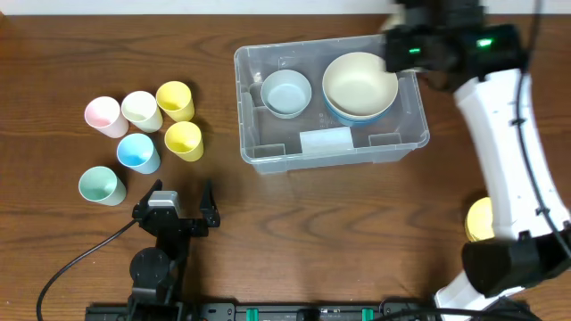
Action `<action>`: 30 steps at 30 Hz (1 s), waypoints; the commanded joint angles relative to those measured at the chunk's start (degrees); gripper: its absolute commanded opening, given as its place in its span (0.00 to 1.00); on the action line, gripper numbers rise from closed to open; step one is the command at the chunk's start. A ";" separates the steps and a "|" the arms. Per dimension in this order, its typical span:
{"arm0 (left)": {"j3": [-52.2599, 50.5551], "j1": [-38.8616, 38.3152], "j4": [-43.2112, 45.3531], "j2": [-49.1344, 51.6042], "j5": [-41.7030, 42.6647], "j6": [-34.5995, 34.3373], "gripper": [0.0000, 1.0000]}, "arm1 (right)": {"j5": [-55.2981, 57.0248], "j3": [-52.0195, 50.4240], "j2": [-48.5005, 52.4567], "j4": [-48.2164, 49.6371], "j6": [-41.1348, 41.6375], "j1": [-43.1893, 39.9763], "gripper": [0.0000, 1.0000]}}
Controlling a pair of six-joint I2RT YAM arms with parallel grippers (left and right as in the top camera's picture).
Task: Pack container
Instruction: 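Carry the white bowl into the container and stack it on the first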
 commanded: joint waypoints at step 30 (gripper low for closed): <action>-1.36 0.35 -1.86 -0.35 -0.46 0.74 0.98 | 4.44 1.01 24.83 12.57 -2.45 19.96 0.49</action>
